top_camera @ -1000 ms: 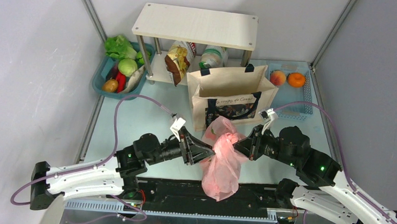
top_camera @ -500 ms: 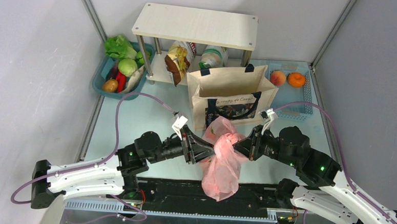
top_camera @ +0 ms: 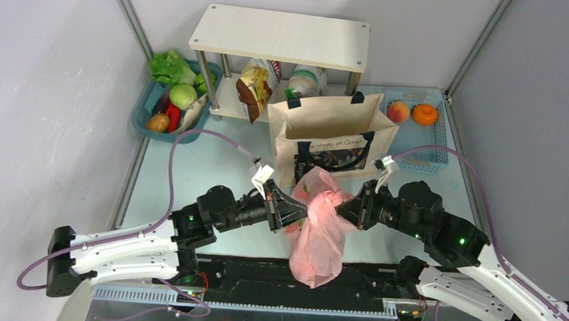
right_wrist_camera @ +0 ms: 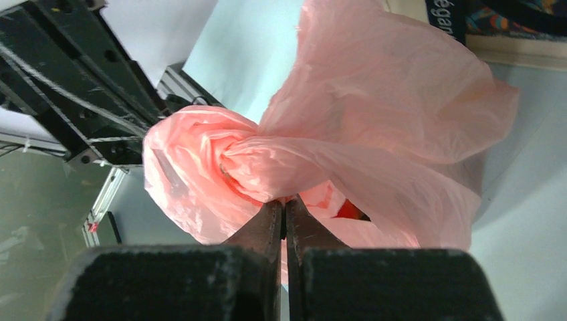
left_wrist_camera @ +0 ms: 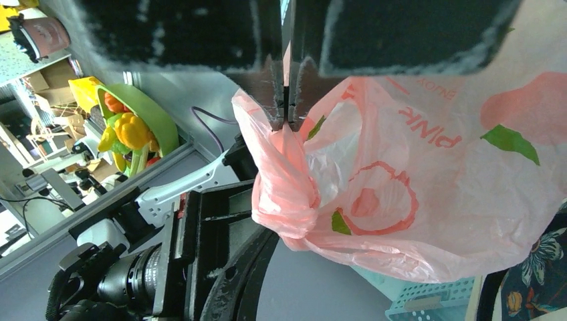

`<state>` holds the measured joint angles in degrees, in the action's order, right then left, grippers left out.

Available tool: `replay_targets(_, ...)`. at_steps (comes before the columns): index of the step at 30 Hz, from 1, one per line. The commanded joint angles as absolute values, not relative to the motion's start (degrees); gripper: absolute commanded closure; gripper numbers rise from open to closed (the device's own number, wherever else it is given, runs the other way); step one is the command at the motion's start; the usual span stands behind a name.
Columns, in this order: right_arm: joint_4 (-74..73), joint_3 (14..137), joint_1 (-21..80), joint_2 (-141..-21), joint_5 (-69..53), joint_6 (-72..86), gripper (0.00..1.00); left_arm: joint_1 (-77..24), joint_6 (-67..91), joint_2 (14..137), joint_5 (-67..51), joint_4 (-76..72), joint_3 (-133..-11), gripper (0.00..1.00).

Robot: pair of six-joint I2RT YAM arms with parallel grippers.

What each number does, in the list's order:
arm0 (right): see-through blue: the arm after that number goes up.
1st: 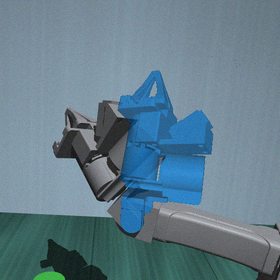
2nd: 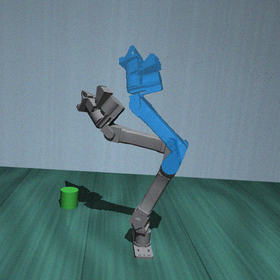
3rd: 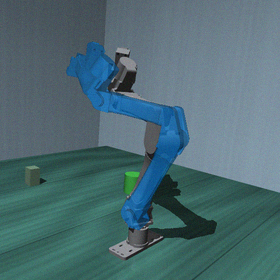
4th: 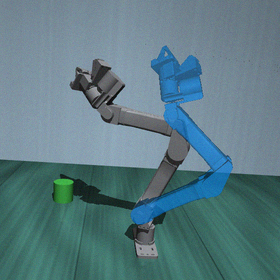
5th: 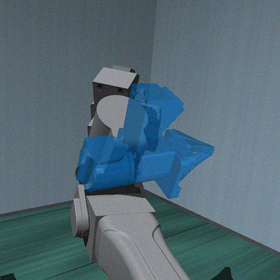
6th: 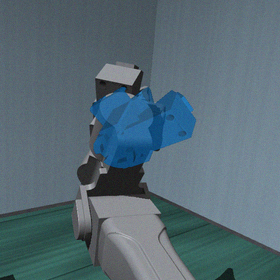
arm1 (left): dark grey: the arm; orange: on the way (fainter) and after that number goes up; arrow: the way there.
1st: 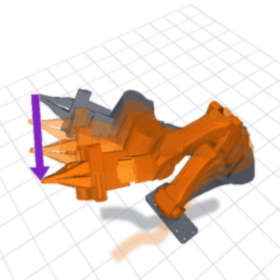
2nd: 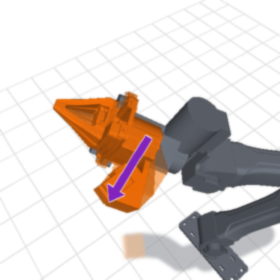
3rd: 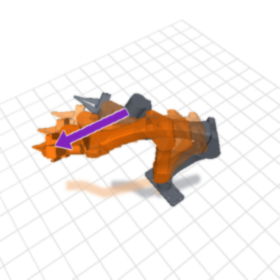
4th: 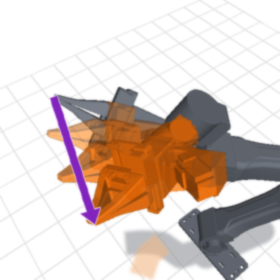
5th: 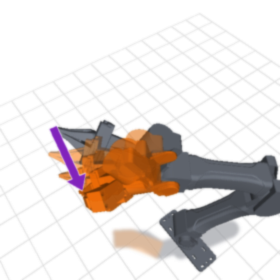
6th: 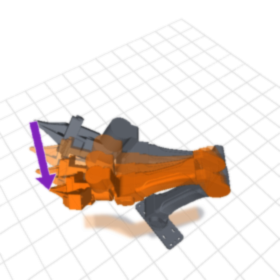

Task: Place the mixed food into the grocery bags and tie them

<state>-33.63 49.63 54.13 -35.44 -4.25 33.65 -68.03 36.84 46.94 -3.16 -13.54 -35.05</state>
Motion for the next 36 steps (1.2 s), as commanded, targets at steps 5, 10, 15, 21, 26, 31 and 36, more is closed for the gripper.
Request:
replay_targets(5,-46.2,54.9,54.4,-35.1,6.7,36.9,1.0,-68.3,33.4,44.0,2.1,-11.7,-35.6,1.0)
replay_targets(10,-49.4,56.1,54.4,-32.5,12.2,37.4,1.0,-68.3,32.4,44.2,6.8,-6.5,-35.5,1.0)
replay_targets(15,-41.9,53.6,54.3,-27.1,17.9,37.6,1.0,-68.3,32.4,45.3,8.2,-5.4,-34.5,1.0)
replay_targets(21,-35.2,50.3,54.2,-22.4,21.3,38.8,1.0,-68.3,31.7,44.9,13.2,-5.2,-32.4,1.0)
replay_targets(26,-31.4,49.3,53.8,-19.2,19.9,39.4,1.0,-68.2,29.9,44.4,15.5,-5.0,-31.3,1.0)
replay_targets(31,-26.3,46.3,53.8,-16.7,26.8,40.2,1.0,-68.2,30.6,45.2,18.5,-4.5,-29.8,1.0)
replay_targets(36,-33.3,46.4,53.7,-17.1,43.8,42.0,1.0,-68.2,32.1,44.9,25.8,-1.9,-27.6,1.0)
